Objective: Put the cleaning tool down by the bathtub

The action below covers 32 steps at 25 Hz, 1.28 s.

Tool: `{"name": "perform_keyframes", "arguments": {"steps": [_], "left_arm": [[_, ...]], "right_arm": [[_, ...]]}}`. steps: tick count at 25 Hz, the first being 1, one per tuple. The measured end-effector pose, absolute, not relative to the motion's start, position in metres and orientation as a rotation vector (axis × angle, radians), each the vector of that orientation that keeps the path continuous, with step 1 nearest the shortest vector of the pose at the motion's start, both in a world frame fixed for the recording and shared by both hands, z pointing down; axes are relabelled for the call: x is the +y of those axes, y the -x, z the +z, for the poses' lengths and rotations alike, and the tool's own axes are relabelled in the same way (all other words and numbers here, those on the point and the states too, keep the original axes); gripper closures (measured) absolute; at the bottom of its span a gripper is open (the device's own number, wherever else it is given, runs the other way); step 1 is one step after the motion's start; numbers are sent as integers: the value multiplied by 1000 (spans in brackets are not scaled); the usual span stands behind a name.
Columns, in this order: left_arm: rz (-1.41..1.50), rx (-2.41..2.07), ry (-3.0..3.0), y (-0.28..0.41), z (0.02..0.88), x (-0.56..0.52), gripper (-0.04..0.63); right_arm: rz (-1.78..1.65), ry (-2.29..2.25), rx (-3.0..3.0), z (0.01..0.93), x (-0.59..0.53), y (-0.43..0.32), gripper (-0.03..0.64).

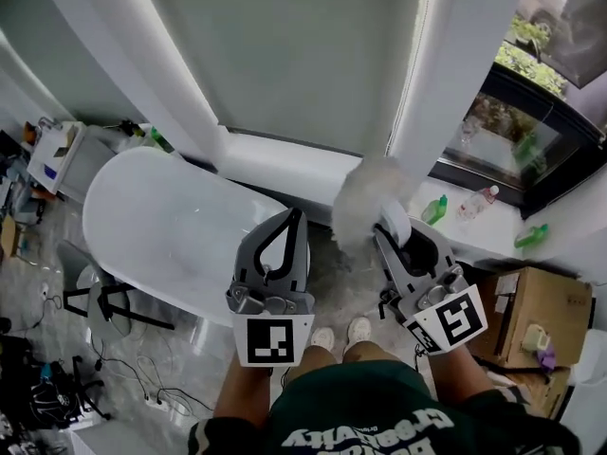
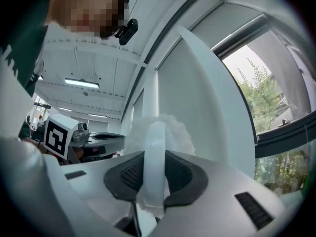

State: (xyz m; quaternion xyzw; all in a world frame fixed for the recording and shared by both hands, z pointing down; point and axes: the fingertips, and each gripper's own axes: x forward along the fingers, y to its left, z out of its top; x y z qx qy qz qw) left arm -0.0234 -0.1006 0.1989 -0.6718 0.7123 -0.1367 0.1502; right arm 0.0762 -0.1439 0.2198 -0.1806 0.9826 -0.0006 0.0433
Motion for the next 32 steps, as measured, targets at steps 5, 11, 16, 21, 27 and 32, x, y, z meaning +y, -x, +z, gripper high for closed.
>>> {"name": "perform_keyframes", "arguments": {"steps": [5,11,16,21,27,32], "left_arm": [[-387,2145,1919,25,213,-101,586],[-401,2173,1865,24,219,-103,586],[-371,2211,1847,44,225,-106,586],[-339,2224,1837,83,230,-110,586],[-298,2290,1869,138,254,-142,586],[-275,2284,1909,181,272,-182,586]], "right_arm": [[-25,442,3021,231,-153,-69,523],[-58,387,3044,246,-163,-64,523],[-64,367,3061,252,-168,-43,523],[-19,376,3081,253,-173,-11,523],[11,415,3121,264,-203,34,523],[12,379,3155,275,-233,84,523]]}}
